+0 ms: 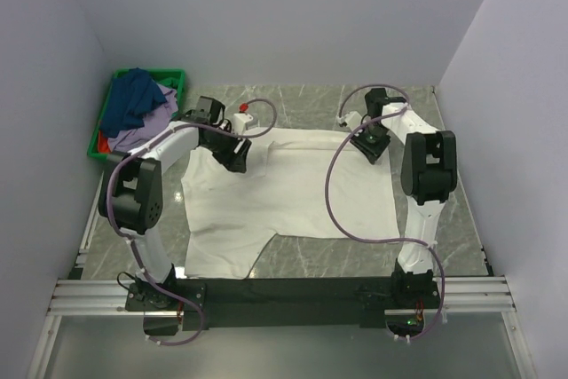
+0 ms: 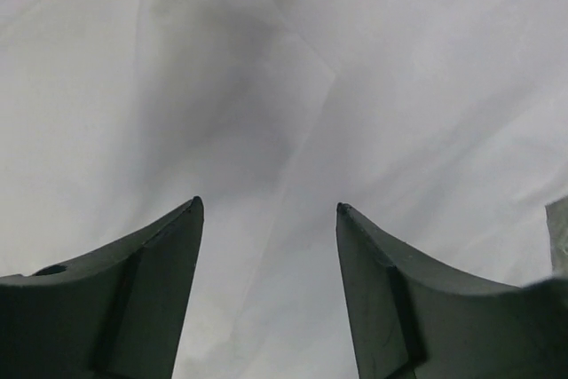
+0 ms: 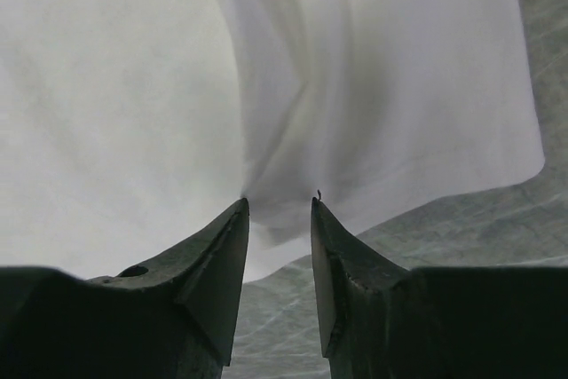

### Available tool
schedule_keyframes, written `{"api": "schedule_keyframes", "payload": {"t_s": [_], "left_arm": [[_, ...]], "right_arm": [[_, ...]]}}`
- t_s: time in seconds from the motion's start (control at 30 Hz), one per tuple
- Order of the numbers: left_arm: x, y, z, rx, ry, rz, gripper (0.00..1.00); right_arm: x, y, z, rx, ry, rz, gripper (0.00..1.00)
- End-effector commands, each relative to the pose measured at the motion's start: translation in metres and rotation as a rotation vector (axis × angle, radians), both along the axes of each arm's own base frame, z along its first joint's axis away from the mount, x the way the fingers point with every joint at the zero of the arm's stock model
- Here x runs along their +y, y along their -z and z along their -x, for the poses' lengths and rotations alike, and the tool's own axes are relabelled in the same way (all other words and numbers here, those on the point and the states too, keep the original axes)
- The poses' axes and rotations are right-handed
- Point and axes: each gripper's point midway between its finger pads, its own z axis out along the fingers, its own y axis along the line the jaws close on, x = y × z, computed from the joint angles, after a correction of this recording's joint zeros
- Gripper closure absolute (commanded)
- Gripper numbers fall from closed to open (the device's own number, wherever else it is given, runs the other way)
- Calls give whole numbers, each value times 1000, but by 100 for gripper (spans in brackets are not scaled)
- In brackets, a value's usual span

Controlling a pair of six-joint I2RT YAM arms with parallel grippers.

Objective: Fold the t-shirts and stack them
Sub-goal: Fold the tshirt

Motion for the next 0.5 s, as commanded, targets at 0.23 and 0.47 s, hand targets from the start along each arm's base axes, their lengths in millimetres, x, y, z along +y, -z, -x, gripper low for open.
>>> {"api": "schedule_keyframes", "payload": {"t_s": [0.23,0.47], "left_arm": [[-33,-4,-25,-188,-19,-44,41],[-60,11,-25,-174,15,-43,40]], "right_arm": [[7,-14,-16,-74,24,-7,59],[7,-11,-4,-37,33,-9,58]]}}
